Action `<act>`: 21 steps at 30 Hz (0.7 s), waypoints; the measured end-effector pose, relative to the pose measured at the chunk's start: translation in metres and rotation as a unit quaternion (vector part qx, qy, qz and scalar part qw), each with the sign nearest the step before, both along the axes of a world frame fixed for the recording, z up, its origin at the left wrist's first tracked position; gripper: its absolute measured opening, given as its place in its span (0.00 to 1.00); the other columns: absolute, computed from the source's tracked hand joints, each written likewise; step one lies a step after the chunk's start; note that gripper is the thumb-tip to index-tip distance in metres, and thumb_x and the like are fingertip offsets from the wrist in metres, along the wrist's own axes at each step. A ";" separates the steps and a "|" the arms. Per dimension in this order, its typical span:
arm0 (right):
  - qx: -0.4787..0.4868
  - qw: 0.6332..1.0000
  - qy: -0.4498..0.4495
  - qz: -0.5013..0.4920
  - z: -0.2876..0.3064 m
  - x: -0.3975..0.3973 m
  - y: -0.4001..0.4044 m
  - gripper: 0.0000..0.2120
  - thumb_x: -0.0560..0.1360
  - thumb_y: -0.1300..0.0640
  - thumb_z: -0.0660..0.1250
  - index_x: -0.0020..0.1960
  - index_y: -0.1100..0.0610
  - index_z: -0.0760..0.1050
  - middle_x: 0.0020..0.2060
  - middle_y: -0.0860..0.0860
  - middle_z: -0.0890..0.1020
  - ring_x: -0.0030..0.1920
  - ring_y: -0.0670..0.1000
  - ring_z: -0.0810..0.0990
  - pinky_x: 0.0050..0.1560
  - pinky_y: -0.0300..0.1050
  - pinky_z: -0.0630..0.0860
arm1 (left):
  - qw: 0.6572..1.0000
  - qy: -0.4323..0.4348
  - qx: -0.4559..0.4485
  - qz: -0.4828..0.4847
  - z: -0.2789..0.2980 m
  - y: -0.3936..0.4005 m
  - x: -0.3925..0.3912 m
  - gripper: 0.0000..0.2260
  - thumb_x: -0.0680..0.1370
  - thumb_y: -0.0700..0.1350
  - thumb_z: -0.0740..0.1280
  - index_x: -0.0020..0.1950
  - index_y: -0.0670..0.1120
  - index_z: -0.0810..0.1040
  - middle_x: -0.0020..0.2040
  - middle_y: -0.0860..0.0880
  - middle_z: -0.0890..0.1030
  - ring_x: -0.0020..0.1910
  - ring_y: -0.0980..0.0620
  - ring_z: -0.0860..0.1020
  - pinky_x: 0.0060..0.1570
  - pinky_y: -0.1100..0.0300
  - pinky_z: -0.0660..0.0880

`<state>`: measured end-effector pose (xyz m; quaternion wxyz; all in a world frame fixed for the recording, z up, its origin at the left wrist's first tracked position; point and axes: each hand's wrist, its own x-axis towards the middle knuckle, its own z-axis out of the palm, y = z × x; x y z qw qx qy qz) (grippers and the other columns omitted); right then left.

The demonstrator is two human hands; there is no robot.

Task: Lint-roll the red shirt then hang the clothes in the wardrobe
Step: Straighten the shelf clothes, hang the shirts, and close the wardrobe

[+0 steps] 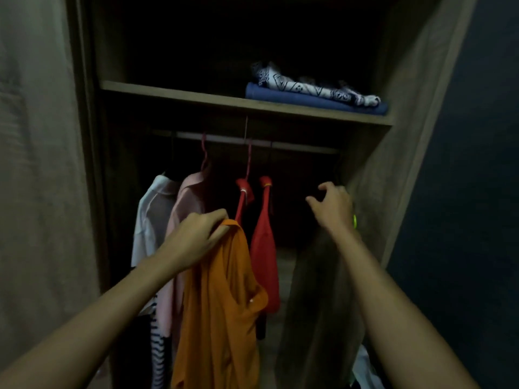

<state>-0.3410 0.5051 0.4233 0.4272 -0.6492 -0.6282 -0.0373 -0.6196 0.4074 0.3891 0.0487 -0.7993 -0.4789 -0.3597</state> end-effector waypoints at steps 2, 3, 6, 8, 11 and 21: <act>0.007 0.995 -0.072 -0.074 0.011 0.011 0.015 0.20 0.75 0.53 0.67 0.65 0.55 0.71 0.63 0.60 0.72 0.63 0.61 0.70 0.62 0.56 0.70 | 1.000 0.002 0.012 0.009 0.007 0.008 0.011 0.14 0.75 0.60 0.51 0.42 0.53 0.70 0.35 0.53 0.76 0.36 0.50 0.76 0.36 0.50 0.73; -0.007 0.989 -0.109 -0.103 0.013 0.014 0.022 0.19 0.76 0.54 0.66 0.65 0.55 0.70 0.64 0.60 0.71 0.63 0.62 0.69 0.62 0.57 0.70 | 1.000 0.006 0.017 0.010 0.010 0.011 0.017 0.13 0.75 0.59 0.52 0.42 0.53 0.71 0.35 0.54 0.77 0.36 0.51 0.77 0.36 0.50 0.73; -0.055 0.972 -0.173 -0.148 0.012 0.019 0.042 0.18 0.75 0.58 0.65 0.64 0.56 0.68 0.62 0.60 0.70 0.60 0.62 0.70 0.58 0.56 0.71 | 0.999 0.007 0.035 0.012 0.016 0.021 0.028 0.11 0.76 0.56 0.55 0.42 0.53 0.72 0.35 0.55 0.76 0.36 0.52 0.77 0.35 0.53 0.70; -0.069 0.971 -0.171 -0.152 0.007 0.019 0.055 0.21 0.74 0.61 0.65 0.66 0.56 0.66 0.62 0.61 0.69 0.60 0.62 0.71 0.55 0.55 0.72 | 0.999 0.007 0.035 0.016 0.018 0.024 0.031 0.10 0.76 0.56 0.55 0.41 0.53 0.71 0.34 0.55 0.76 0.35 0.53 0.76 0.34 0.53 0.71; -0.083 0.975 -0.150 -0.144 -0.002 0.021 0.075 0.29 0.74 0.63 0.65 0.71 0.54 0.58 0.63 0.63 0.67 0.59 0.63 0.72 0.53 0.56 0.74 | 0.999 0.003 0.030 0.018 0.015 0.031 0.028 0.11 0.76 0.58 0.54 0.41 0.55 0.71 0.34 0.57 0.75 0.34 0.56 0.75 0.35 0.52 0.73; -0.115 0.976 0.183 -0.007 0.012 0.026 0.128 0.15 0.77 0.60 0.62 0.60 0.68 0.73 0.59 0.65 0.78 0.60 0.63 0.78 0.57 0.50 0.74 | 0.999 -0.015 0.039 0.029 0.005 0.039 0.006 0.16 0.75 0.62 0.50 0.43 0.57 0.73 0.34 0.58 0.76 0.37 0.59 0.76 0.35 0.56 0.74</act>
